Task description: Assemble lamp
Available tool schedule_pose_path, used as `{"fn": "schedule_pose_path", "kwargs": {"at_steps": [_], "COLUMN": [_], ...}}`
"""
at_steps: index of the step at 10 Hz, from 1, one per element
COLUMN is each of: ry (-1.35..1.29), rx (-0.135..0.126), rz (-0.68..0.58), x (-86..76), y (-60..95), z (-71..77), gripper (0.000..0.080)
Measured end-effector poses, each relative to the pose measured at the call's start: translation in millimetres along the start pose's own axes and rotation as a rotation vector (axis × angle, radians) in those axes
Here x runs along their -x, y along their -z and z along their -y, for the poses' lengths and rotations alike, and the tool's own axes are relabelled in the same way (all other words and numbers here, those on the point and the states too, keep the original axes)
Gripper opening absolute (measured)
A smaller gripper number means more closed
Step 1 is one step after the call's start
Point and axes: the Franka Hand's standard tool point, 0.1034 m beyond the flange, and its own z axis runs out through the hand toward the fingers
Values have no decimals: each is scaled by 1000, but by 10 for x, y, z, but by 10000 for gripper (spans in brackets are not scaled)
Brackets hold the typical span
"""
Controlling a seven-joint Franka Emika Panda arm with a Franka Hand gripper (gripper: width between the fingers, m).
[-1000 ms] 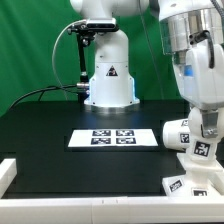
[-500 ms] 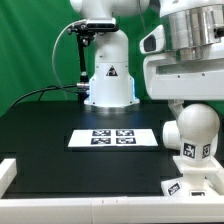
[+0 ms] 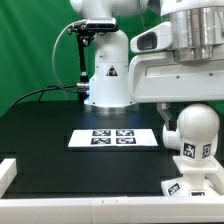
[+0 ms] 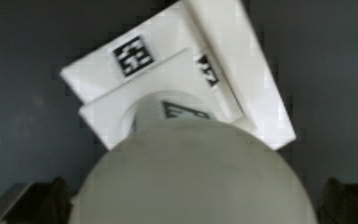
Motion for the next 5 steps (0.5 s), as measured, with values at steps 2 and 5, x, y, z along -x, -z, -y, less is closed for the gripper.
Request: {"fn": "schedule_pose_path", "kwargs": {"at_steps": [2,5], "ry": [253,532], "rx": [17,19], "rz": [13,13], "x": [14,-51], "y": [-17,8], "z": [20,-87], "gripper": [699,699]}}
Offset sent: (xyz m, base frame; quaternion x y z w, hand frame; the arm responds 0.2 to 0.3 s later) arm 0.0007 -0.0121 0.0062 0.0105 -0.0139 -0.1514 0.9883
